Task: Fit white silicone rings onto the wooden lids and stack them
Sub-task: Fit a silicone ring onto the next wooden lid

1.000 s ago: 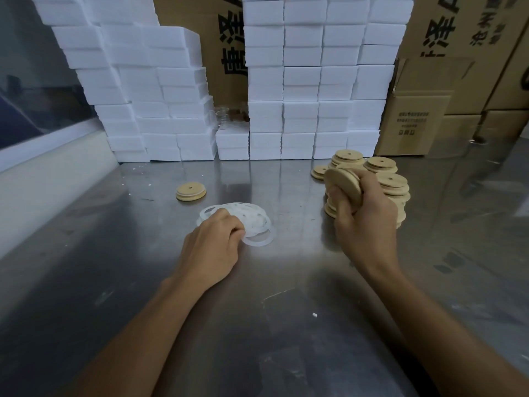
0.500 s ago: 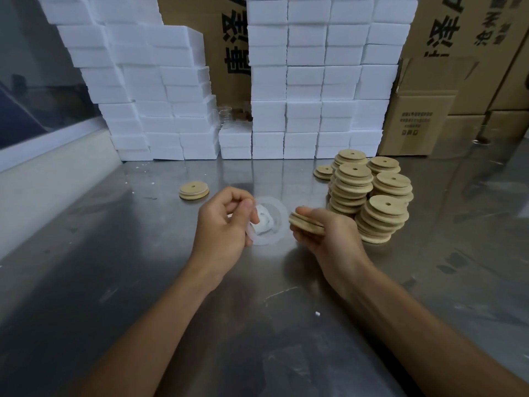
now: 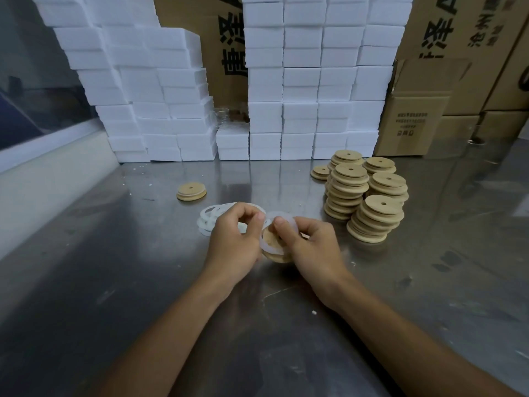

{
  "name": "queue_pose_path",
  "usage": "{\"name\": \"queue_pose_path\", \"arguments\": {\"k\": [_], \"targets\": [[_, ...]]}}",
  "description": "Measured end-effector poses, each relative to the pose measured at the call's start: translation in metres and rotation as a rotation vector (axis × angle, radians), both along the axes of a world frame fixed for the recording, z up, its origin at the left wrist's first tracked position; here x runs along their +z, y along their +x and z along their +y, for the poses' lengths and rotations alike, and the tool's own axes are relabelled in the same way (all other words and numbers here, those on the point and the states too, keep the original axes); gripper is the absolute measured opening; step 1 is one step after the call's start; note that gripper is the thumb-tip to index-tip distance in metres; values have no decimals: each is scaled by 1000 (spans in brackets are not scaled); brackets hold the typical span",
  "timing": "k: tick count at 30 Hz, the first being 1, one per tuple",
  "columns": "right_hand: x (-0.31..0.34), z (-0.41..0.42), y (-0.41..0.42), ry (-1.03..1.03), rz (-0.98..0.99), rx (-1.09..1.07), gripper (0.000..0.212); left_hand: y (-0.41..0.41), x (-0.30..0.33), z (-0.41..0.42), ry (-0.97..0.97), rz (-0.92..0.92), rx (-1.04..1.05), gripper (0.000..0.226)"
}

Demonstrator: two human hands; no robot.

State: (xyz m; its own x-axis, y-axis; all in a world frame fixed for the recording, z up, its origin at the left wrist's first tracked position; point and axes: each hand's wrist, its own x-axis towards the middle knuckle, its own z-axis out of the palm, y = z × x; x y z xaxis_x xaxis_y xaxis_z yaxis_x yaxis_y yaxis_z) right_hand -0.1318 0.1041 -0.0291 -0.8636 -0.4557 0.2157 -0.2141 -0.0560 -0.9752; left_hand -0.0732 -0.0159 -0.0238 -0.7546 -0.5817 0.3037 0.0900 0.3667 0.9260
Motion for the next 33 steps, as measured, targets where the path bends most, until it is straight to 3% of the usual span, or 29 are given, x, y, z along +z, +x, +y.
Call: {"name": "queue_pose_path", "arguments": {"k": [3, 5, 8, 11, 19, 33], "targets": [[-3, -1, 0, 46, 194, -48, 27, -1, -3, 0, -41, -19, 8, 14], [-3, -1, -1, 105, 282, -74, 26, -1, -4, 0, 47, -58, -72, 13], [-4, 0, -2, 123, 315, -103, 19, 0, -5, -2, 153, -73, -181, 13], [-4, -1, -1, 98, 315, -114, 12, 0, -6, -1, 189, -4, -136, 9], [-5, 4, -12, 81, 410, -178, 7, -2, -11, -4, 35, 103, -25, 22], [2, 11, -21, 77, 242, -72, 3, -2, -14, -16, -5, 60, 40, 17]]}}
